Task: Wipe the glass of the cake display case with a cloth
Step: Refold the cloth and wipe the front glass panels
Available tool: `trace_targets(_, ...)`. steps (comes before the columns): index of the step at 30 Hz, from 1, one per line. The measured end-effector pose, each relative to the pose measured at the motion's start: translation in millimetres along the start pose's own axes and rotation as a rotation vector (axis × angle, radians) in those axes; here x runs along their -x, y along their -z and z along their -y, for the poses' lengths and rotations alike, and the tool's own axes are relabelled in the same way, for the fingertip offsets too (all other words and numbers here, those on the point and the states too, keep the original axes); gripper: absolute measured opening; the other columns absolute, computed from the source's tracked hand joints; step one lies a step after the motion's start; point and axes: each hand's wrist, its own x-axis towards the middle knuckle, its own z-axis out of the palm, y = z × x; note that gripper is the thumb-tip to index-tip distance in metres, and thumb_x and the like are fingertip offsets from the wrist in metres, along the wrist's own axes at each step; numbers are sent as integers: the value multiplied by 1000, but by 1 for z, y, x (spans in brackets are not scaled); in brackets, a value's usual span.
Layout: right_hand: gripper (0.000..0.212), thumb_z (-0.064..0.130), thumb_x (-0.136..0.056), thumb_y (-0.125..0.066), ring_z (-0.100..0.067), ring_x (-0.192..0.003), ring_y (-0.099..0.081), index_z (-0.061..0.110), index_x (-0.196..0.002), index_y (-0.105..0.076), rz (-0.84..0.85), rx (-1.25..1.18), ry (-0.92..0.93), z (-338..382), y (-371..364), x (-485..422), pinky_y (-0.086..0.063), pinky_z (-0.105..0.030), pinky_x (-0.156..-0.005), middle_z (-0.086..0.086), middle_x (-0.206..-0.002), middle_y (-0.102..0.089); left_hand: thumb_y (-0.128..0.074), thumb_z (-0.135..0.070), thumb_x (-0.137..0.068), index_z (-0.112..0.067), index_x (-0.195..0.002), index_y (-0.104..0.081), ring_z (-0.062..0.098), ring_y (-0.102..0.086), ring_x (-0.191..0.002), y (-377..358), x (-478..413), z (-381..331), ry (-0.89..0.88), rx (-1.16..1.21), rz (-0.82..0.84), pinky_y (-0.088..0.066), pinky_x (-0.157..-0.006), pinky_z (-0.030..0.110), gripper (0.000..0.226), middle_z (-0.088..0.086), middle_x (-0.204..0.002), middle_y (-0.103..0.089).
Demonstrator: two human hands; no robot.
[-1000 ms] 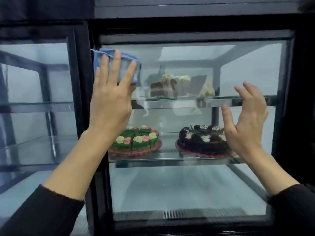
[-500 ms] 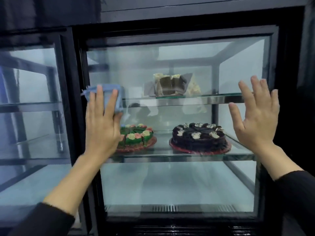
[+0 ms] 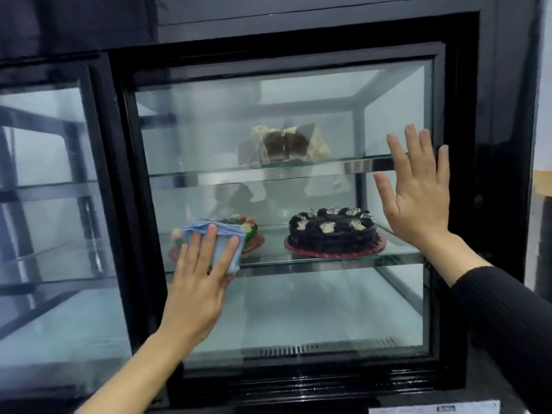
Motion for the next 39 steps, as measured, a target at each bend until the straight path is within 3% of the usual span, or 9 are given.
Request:
trace_targets(5,65,47,-101,-29,-26,-152,-6,13,-155,-19,-28,-56,18,-4,0,3,2,-45,-123,-12,-164,-11,-38,-32,-102,-23,-156,-17,36,-12,-149,47,-107,40,62,-81,-69,-24,-113,51,59,14,-163,-10)
trace_targets(9,65,44,-101,-33,-25,-152,-10,8,-154,-21,-65,-88,-24,-7,-2,23,-3,-46,-124,-13,-163,-16,-36,-32,-105,-25,-157,-13,32,-3,-151,59,-146,40,223,22,-158,-18,-118,51,57,10,-165,-2)
trace_targets(13,64,40,-102,-33,-26,-152,-10,6,-154,-19,-53,-99,-19,-12,-6,53,-3,-47,-124,-14,-163,-15,-43,-19,-103,-18,-156,-17,32,1,-152,9,-46,-3,218,101,-171,-13,-120,54,59,12,-165,-1)
trace_targets(17,62,36,-103,-35,-30,-151,-13,4,-153,-21,-66,-107,22,-18,-9,58,-5,-48,-123,-17,-161,-19,-36,-10,-96,-25,-157,-8,31,3,-152,-29,92,-47,35,4,81,-15,-118,46,69,8,-165,2)
trace_targets(20,61,35,-103,-36,-30,-151,-13,3,-153,-21,-74,-117,28,-19,-10,59,-5,-48,-123,-18,-161,-19,-37,-15,-98,-23,-156,-17,31,0,-152,-10,40,-24,47,5,55,-16,-120,46,62,11,-165,-3)
trace_targets(25,61,34,-103,-35,-21,-152,-3,2,-152,-22,-6,-162,64,-28,-10,100,-3,-46,-124,-15,-161,-16,-39,-35,-104,-23,-156,-20,33,-7,-151,37,-90,8,359,66,-141,-23,-118,49,57,11,-164,-8)
trace_targets(30,58,33,-104,-31,-19,-152,-3,4,-153,-22,7,-117,21,-23,-15,135,-8,-47,-123,-15,-161,-19,-47,-26,-103,-15,-152,-31,35,-8,-151,0,-8,-17,246,119,-200,-21,-119,53,53,16,-162,-15)
trace_targets(35,57,34,-105,-28,-17,-152,-2,4,-153,-22,-14,-103,23,-24,-19,138,-7,-46,-124,-15,-160,-20,-42,-19,-98,-30,-155,-19,39,-19,-148,-41,159,-66,11,84,124,-21,-117,55,62,5,-165,-7)
trace_targets(39,57,31,-105,-33,-16,-152,0,4,-153,-21,-24,-102,39,-26,-20,139,-7,-45,-124,-17,-160,-21,-45,-13,-97,-28,-152,-30,32,-13,-150,-22,89,-42,23,131,42,-22,-117,59,58,7,-162,-17)
